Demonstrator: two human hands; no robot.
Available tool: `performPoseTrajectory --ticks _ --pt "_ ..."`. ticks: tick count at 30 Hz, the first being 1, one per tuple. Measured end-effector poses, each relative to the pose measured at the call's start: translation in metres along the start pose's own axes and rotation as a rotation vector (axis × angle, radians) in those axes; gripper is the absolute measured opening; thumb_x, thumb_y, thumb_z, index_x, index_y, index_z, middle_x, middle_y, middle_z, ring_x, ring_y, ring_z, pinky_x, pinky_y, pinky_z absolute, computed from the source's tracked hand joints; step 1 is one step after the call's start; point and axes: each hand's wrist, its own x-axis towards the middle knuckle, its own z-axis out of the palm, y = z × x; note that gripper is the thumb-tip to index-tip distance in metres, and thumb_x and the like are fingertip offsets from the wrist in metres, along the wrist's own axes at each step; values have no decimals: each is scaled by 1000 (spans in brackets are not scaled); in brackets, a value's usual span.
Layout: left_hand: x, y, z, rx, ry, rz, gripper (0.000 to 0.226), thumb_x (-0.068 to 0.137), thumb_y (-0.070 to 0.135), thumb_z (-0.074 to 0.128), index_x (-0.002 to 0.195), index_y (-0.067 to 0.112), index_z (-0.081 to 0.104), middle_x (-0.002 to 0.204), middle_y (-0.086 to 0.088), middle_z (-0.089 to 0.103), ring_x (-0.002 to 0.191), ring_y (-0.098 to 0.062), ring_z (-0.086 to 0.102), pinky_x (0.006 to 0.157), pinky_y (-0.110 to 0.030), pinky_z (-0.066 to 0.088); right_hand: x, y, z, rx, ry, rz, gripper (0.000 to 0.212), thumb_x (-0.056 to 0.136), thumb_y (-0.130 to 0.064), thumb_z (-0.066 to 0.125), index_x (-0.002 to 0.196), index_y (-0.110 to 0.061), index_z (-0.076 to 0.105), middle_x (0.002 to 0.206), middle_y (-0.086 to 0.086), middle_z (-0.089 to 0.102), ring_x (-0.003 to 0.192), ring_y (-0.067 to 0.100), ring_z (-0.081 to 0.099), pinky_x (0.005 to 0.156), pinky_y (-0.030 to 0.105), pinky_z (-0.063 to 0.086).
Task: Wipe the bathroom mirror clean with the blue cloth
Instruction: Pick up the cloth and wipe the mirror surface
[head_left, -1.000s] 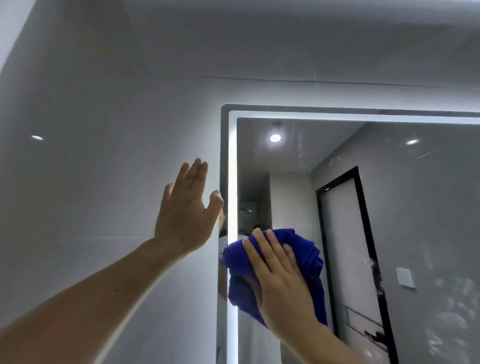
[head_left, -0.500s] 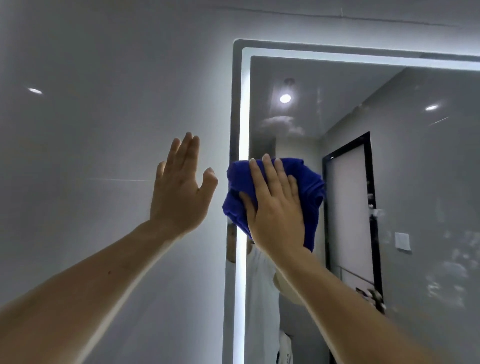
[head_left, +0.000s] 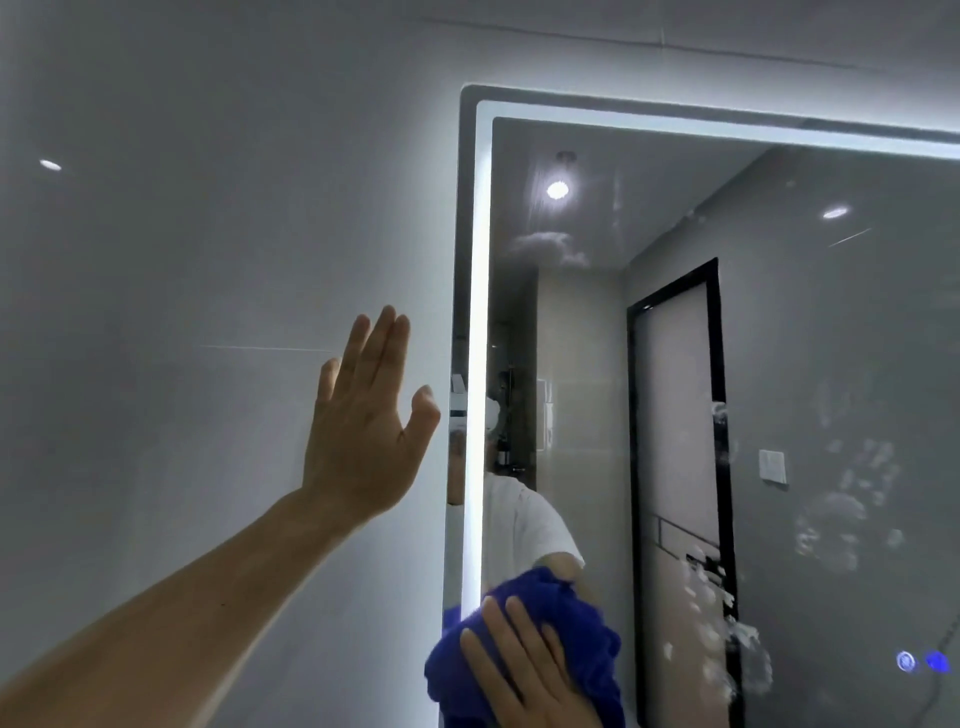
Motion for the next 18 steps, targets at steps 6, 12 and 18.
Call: performPoseTrajectory --ticks 6,12,18 --pt "17 3 -10 6 51 14 66 95 47 24 156 24 12 162 10 1 150 -9 -3 119 -35 -6 101 58 12 -199 -459 -209 70 87 -22 71 148 -14 38 156 6 32 146 29 23 121 35 0" --pt "33 2 -21 17 105 29 66 96 46 25 156 23 12 162 10 2 150 -7 -3 116 -29 -11 277 59 68 -281 -294 34 53 103 -24 43 151 -14 25 156 10 27 145 29 19 118 39 9" --pt "62 4 -25 56 131 40 67 94 49 21 156 25 9 163 11 0 149 -6 -6 115 -31 -11 330 45 87 -307 -286 -50 49 103 -28 41 148 -16 28 153 9 32 141 30 24 115 40 15"
